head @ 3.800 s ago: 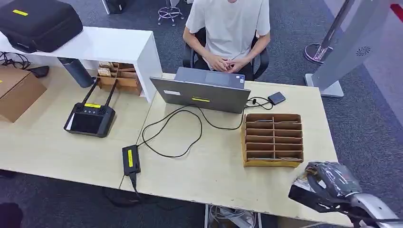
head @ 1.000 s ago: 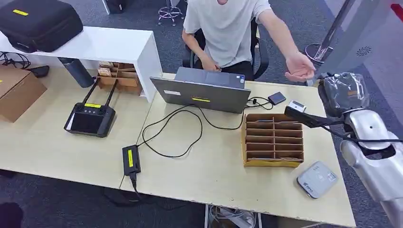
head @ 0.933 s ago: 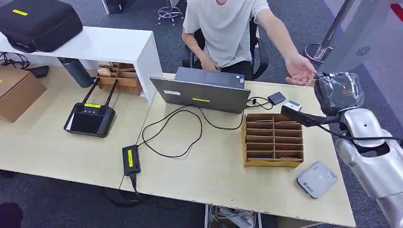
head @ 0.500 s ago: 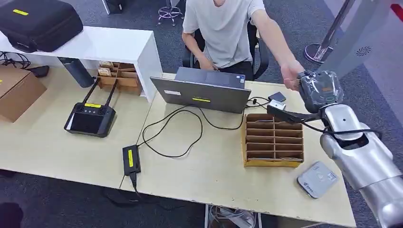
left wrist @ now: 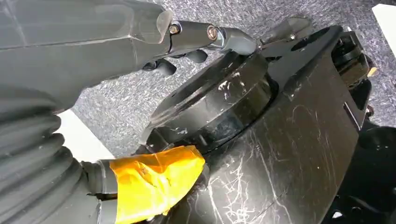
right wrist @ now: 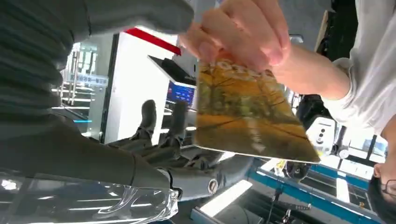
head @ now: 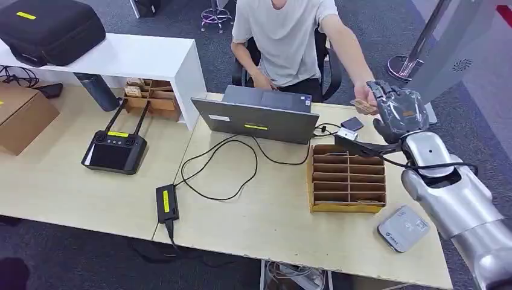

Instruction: Pass the card to the sensor for recognition and then transmit it.

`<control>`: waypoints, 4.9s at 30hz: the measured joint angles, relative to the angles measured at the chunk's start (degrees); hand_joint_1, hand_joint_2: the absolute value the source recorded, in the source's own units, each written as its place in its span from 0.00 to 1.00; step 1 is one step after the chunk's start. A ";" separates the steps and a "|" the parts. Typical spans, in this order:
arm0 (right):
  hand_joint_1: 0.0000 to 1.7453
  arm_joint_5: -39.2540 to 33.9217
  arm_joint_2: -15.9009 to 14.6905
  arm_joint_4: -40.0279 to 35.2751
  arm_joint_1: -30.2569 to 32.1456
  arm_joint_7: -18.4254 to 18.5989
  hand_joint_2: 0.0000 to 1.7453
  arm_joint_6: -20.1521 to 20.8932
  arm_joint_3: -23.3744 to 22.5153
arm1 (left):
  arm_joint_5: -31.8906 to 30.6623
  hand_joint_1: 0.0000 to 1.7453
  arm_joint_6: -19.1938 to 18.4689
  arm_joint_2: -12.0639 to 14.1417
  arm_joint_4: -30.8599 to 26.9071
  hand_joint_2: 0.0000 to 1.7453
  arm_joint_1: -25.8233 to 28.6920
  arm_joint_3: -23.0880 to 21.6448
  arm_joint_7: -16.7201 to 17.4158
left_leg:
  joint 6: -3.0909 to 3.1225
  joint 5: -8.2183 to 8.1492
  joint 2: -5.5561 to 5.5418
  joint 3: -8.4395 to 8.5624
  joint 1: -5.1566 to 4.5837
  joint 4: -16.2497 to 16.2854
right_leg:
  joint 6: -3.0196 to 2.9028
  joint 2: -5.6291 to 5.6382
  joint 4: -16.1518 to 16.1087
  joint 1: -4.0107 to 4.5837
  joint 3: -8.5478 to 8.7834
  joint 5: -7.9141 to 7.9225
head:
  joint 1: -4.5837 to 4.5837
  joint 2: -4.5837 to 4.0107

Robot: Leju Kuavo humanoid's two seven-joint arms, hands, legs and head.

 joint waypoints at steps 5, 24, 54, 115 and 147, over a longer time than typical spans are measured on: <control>0.00 -0.07 -0.02 0.28 0.01 0.02 1.00 -0.18 -0.02 | -0.09 0.00 -0.35 -0.20 0.72 1.00 0.16 0.24 0.00 | 0.00 0.00 0.02 0.00 0.00 0.00 | 0.00 0.01 0.00 0.00 0.00 0.00 | 0.00 0.00; 0.00 -6.04 -4.90 -11.13 2.67 0.55 1.00 6.71 -0.04 | 1.27 0.00 2.08 -0.33 -0.44 1.00 1.53 2.14 -0.05 | 0.00 -0.01 0.02 -0.02 0.00 0.01 | 0.01 0.00 -0.03 0.01 -0.03 -0.01 | 0.02 0.00; 0.00 -10.32 -12.57 -29.48 14.90 0.68 1.00 7.98 -2.32 | 4.66 0.00 5.18 1.81 -5.79 1.00 3.25 3.30 -1.49 | -0.05 -0.04 0.11 -0.05 0.02 0.00 | 0.01 0.07 -0.02 0.02 -0.05 -0.02 | 0.02 0.00; 0.00 -5.09 1.51 0.94 5.35 0.03 1.00 7.15 -1.00 | 2.38 0.00 -0.28 -0.35 0.11 1.00 0.86 1.55 -0.13 | -0.09 0.01 0.04 -0.03 0.02 0.00 | 0.00 0.04 0.03 0.01 -0.04 0.00 | 0.00 0.00; 0.00 -15.45 1.18 1.31 -0.17 0.31 1.00 21.09 6.05 | 1.90 0.00 -2.23 -2.23 4.37 1.00 0.91 2.30 -0.48 | -0.09 0.01 0.06 -0.01 0.02 0.01 | -0.01 0.06 0.04 0.01 -0.05 0.00 | 0.00 0.00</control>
